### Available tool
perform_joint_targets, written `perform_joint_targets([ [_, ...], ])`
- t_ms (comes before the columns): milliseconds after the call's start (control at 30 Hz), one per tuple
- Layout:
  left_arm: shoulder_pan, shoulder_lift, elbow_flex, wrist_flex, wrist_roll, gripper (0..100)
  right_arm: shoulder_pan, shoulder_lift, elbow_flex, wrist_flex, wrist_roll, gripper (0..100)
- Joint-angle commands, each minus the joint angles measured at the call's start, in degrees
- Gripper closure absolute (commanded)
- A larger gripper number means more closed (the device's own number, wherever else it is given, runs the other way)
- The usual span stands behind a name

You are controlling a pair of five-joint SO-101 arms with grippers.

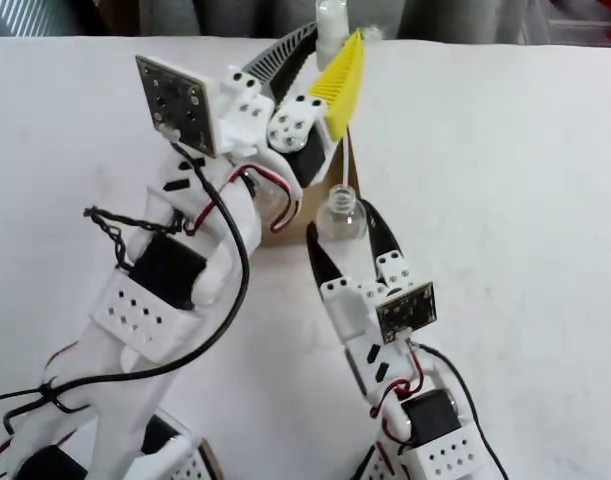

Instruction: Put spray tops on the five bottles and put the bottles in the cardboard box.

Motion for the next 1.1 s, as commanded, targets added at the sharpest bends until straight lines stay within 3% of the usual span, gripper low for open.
perform_joint_targets([
  [0,0.92,-2.42,-1.67,0.09,0.0,97,-0.31,-0.84,0.44,-0.04,-0.18,93.3],
  [767,3.21,-13.85,21.54,-0.35,0.09,97,0.92,-0.84,0.44,-0.31,-0.18,93.3],
  [1067,7.78,-13.93,27.96,-0.35,-0.18,97,0.92,-0.84,0.44,-0.31,-0.18,93.3],
])
